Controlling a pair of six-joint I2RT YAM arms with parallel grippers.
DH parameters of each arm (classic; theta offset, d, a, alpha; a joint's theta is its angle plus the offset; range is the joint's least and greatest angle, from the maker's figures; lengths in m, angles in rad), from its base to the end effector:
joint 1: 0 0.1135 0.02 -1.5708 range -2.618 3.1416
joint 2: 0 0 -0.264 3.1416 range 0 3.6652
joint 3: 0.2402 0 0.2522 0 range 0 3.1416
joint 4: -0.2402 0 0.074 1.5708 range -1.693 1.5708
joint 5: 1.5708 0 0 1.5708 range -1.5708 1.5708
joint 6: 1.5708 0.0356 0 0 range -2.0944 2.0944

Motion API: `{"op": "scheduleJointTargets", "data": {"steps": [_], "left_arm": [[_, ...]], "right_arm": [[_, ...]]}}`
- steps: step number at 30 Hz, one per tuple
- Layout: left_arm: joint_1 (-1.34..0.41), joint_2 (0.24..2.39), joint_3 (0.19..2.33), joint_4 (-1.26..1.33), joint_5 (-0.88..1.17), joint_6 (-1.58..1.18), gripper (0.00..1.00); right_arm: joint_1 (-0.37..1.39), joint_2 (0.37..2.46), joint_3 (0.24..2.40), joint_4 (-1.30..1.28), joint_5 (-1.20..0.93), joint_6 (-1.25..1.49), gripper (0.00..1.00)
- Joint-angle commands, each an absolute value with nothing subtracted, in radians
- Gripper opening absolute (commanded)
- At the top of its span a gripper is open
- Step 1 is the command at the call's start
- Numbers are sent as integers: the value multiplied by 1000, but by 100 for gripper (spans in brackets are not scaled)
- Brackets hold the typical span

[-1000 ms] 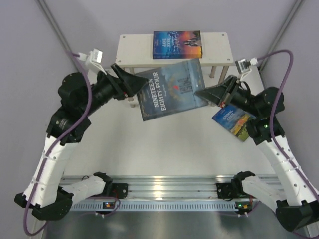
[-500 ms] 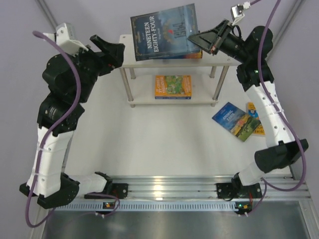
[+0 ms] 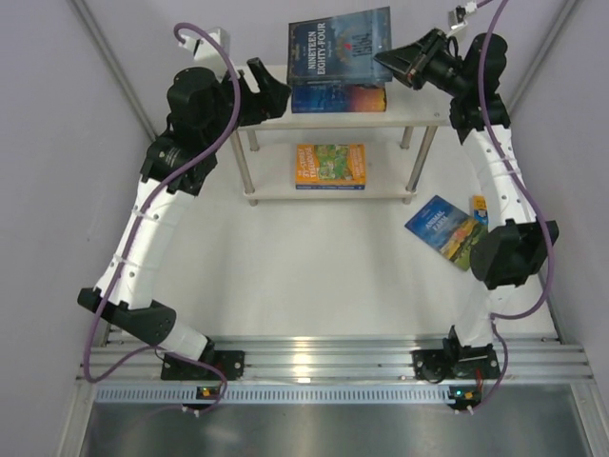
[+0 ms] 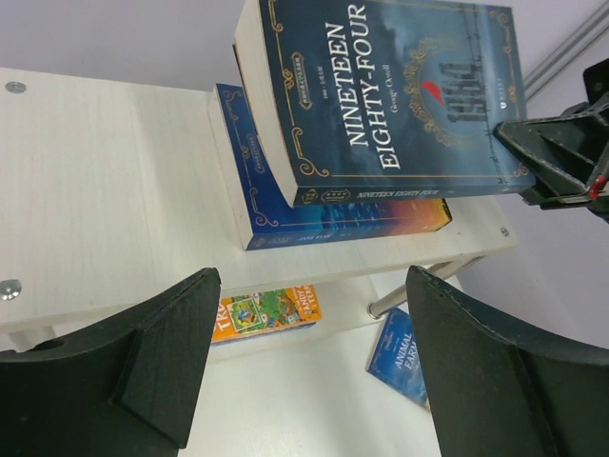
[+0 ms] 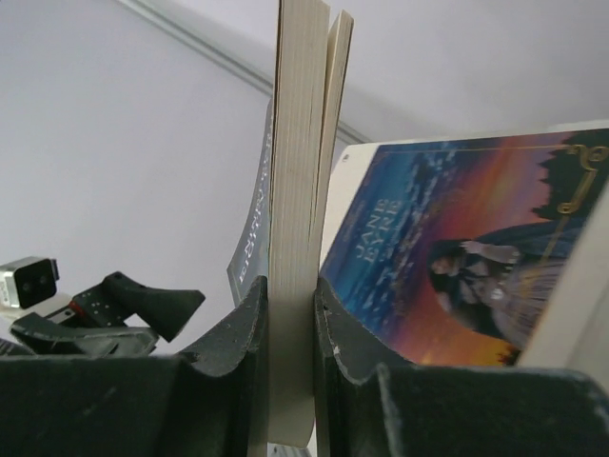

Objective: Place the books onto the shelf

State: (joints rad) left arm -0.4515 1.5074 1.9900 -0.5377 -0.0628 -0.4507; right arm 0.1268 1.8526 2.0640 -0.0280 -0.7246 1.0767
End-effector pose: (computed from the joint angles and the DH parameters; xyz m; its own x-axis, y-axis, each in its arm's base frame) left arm 0.2725 -0.1297 0.5378 -0.2097 -0.3814 -0.9003 0.3196 0.8434 -0.4318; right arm 0.4130 0.0764 0.4955 -0.5667 0.5923 -0.5727 -0.5108 0.2929 0.8083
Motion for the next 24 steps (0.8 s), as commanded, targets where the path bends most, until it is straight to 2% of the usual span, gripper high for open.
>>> {"op": "scheduleJointTargets", "data": {"steps": [1, 10, 24], "left_arm": [[-433, 1508, 1993, -388, -5, -460, 84], [-364, 1594, 1959, -252, 170, -563, 79], [-354, 1693, 1928, -189, 250, -554, 78]], "right_arm": [[104, 1822, 2123, 74, -723, 1089, 0], [95, 1874, 2134, 14, -715, 1043, 0], [101, 1913, 2111, -23, -706, 1012, 0]]}}
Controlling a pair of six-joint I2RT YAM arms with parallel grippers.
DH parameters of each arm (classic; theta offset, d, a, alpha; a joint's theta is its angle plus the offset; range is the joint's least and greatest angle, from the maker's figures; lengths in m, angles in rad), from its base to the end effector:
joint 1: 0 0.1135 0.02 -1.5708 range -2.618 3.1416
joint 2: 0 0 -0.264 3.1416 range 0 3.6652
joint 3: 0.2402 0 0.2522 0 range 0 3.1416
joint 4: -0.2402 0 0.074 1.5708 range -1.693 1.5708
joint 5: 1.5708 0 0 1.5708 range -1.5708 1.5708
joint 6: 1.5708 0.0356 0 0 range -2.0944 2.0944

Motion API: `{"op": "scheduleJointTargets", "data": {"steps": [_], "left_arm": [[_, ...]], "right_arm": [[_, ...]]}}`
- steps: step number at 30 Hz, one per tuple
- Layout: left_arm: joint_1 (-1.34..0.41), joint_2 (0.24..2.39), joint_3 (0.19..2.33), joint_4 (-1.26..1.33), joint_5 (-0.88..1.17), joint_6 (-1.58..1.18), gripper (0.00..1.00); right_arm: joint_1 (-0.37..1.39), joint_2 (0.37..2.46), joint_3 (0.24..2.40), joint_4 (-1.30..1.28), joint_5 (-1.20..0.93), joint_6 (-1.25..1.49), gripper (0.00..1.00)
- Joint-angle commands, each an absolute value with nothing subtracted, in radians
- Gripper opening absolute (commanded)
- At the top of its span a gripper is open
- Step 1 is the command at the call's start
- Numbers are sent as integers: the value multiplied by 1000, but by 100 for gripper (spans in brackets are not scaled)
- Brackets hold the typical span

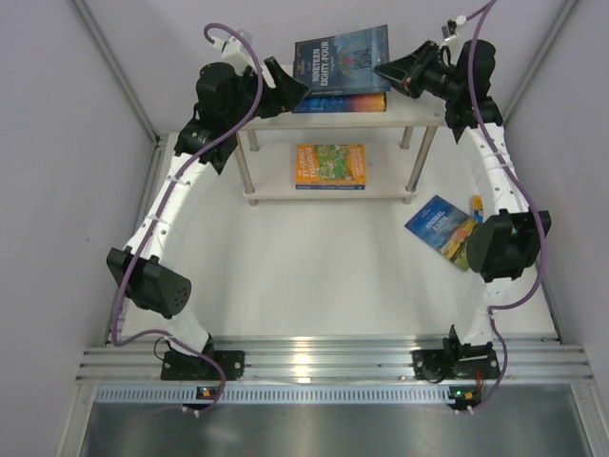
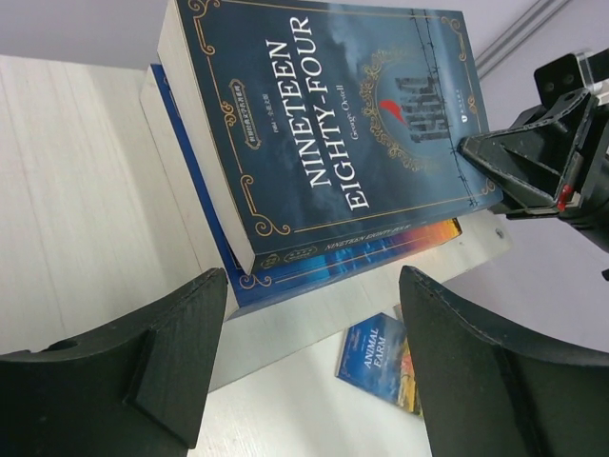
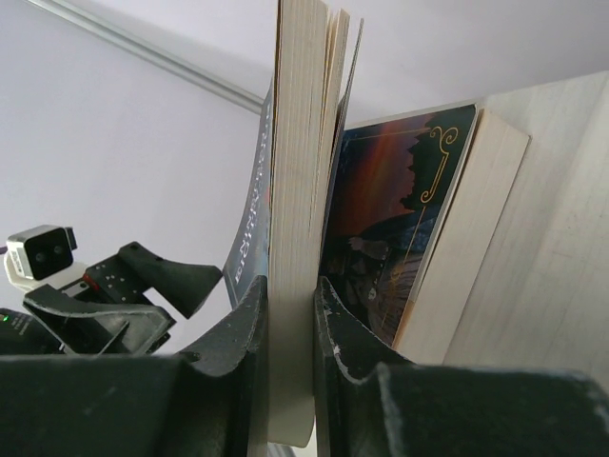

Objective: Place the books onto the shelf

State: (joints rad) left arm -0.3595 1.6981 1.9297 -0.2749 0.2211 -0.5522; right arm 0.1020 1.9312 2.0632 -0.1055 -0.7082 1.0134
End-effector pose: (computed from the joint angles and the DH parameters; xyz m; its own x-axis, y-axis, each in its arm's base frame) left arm 0.3593 -0.1434 0.4853 -0.3221 -0.4257 -0.8456 0.4456 0.7199 -0.5321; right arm 0.4443 0.0688 0.4549 -0.6006 0.5865 -0.5434 -0.4055 0.3624 0.8392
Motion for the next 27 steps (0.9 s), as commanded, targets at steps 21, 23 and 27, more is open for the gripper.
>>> {"op": "scheduleJointTargets", "data": {"steps": [21, 23, 27], "left_arm": [[-345, 1717, 1904, -202, 253, -548, 77], [-344, 1718, 1902, -202, 253, -549, 76], [-344, 1727, 1901, -201, 258, -554, 76]], "right_arm": [[115, 1894, 2065, -28, -732, 1016, 0], [118, 1890, 2059, -26, -726, 1016, 0], [130, 1890, 2054, -25, -723, 1023, 0]]}}
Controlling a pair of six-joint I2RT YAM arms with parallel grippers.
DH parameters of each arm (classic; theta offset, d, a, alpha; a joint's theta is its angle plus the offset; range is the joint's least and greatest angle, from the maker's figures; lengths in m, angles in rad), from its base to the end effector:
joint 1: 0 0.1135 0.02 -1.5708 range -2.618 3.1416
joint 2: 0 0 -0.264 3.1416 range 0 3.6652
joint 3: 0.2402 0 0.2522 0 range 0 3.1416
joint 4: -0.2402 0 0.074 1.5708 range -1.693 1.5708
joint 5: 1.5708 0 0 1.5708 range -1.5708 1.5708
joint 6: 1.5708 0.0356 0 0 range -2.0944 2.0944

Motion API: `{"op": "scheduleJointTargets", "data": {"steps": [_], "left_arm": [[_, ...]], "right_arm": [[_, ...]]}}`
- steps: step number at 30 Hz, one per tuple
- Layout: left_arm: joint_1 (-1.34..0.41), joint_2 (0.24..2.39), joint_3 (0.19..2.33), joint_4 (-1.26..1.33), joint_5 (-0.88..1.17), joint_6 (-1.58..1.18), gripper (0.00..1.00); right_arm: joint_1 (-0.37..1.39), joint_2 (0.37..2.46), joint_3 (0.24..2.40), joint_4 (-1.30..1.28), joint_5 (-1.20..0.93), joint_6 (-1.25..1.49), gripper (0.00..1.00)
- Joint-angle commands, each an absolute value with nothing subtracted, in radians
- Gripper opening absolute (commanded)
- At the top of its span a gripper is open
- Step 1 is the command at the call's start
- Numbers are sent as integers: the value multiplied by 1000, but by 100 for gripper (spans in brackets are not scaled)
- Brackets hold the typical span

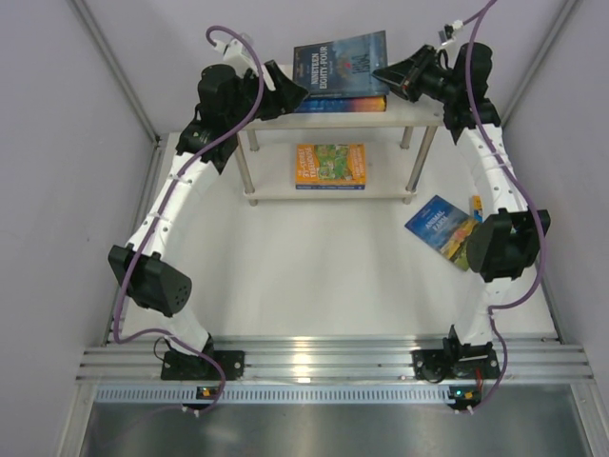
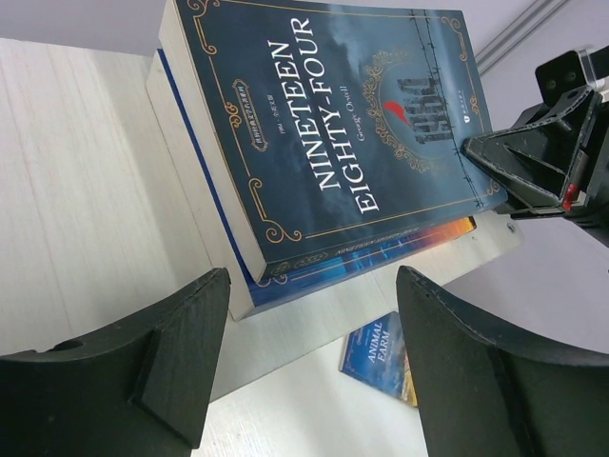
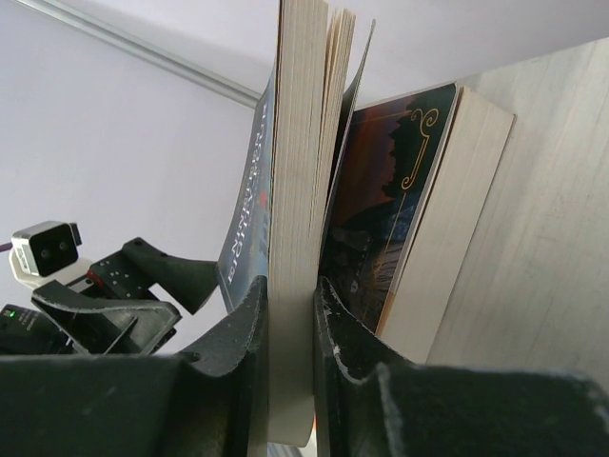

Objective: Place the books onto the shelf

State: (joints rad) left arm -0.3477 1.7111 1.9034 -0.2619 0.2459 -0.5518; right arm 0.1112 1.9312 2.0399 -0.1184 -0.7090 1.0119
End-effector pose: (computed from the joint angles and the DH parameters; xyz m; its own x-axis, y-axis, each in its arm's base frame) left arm 0.3676 -0.1425 0.4731 -0.3486 -0.4145 -0.8406 0.4416 0.7185 -0.5374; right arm 0.4458 0.0731 0.4458 -0.6251 0.5777 -0.5249 -0.3796 0.3626 0.8512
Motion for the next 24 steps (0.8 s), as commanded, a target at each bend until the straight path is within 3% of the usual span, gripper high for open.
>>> {"op": "scheduleJointTargets", "data": {"steps": [1, 14, 16, 17, 24], "left_arm": [[-342, 1727, 1901, -202, 258, -554, 75], [-342, 1741, 1893, -221, 253, -551, 72], [-342, 1741, 1893, -219, 252, -549, 72], [-341, 1741, 1893, -221, 255, -549, 72], [-333, 1733, 1891, -212, 264, -557, 73]], "right_arm": [[132, 1887, 2051, -25, -721, 1023, 0], [135, 1867, 2013, -21, -710, 1011, 2], [132, 1865, 2014, -21, -709, 1011, 10], [130, 1867, 2017, -21, -709, 1009, 19], [120, 1868, 2074, -92, -686, 976, 45]]}}
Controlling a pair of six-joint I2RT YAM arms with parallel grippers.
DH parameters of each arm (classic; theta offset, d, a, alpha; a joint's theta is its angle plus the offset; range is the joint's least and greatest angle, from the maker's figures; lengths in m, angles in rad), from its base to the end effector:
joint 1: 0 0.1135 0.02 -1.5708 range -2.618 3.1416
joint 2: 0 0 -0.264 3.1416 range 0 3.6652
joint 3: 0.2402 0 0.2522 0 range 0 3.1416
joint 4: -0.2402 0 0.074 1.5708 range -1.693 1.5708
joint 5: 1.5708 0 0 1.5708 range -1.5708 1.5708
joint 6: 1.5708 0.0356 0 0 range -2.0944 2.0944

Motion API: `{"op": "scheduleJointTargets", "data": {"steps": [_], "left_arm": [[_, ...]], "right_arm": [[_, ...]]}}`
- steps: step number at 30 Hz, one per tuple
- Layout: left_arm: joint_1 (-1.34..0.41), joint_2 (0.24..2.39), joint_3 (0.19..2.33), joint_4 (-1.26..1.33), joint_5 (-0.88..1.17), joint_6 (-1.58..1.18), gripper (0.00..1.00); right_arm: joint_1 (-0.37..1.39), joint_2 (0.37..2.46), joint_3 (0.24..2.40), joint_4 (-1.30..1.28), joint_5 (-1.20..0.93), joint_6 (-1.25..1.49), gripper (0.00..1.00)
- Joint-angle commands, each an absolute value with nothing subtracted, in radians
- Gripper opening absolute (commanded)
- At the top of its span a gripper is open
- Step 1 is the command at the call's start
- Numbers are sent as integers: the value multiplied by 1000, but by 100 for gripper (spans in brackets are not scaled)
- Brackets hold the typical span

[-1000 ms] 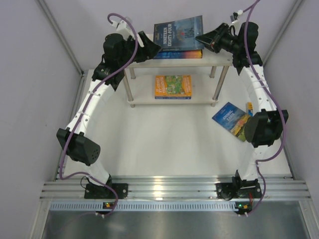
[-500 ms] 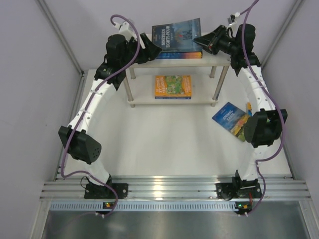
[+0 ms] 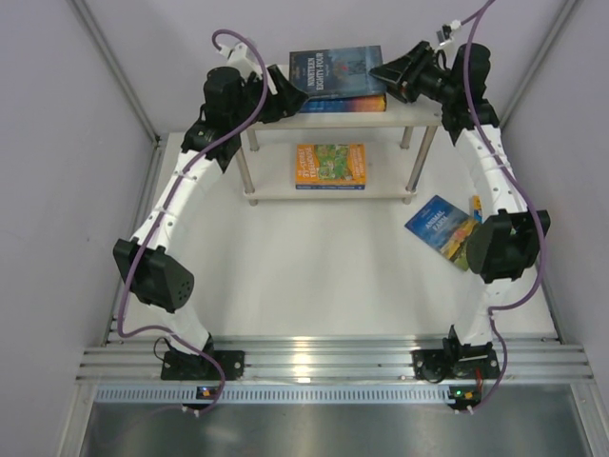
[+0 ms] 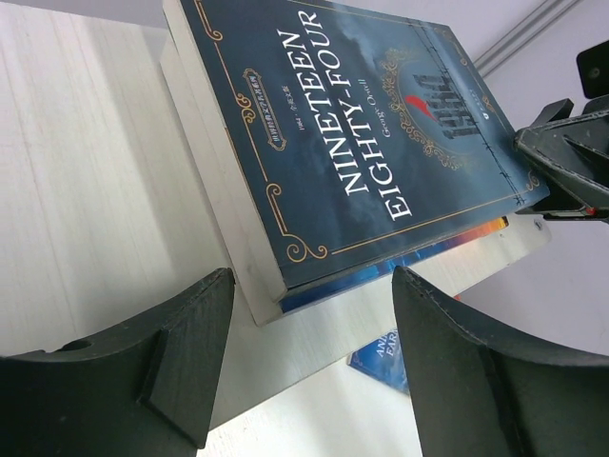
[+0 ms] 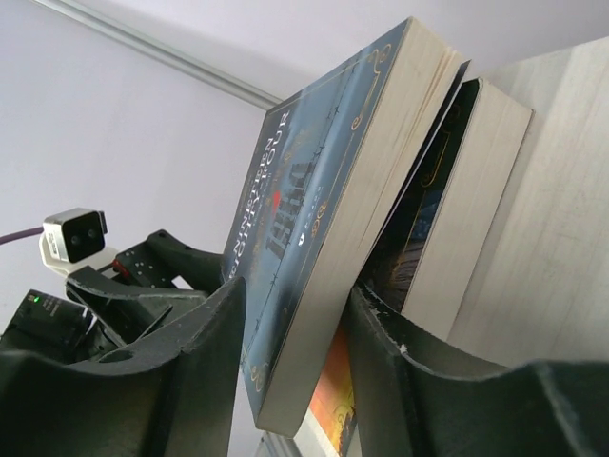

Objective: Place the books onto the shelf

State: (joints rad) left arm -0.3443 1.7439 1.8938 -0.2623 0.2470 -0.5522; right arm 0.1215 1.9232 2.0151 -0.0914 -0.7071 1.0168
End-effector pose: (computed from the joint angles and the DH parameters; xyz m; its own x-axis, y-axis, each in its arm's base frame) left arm 0.3798 -0.1454 0.4573 -0.3815 -0.4035 -0.8316 0.4180 0.7271 -0.5446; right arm 0.4445 0.0776 0.4436 -0.6265 0.5749 -0.5264 -0.3881 0.3555 0.8503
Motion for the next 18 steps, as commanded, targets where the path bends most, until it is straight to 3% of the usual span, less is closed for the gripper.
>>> {"op": "scheduleJointTargets", "data": {"steps": [1, 13, 18], "left_arm": [[-333, 1733, 1893, -210, 265, -558, 73], [-316, 1727, 1898, -189, 276, -568, 73], [-307, 1732, 1928, -186, 290, -584, 73]], "right_arm": [[120, 1870, 2083, -107, -678, 965, 45], [100, 1852, 2095, -178, -635, 904, 44], [101, 1852, 2092, -178, -638, 904, 32]]}}
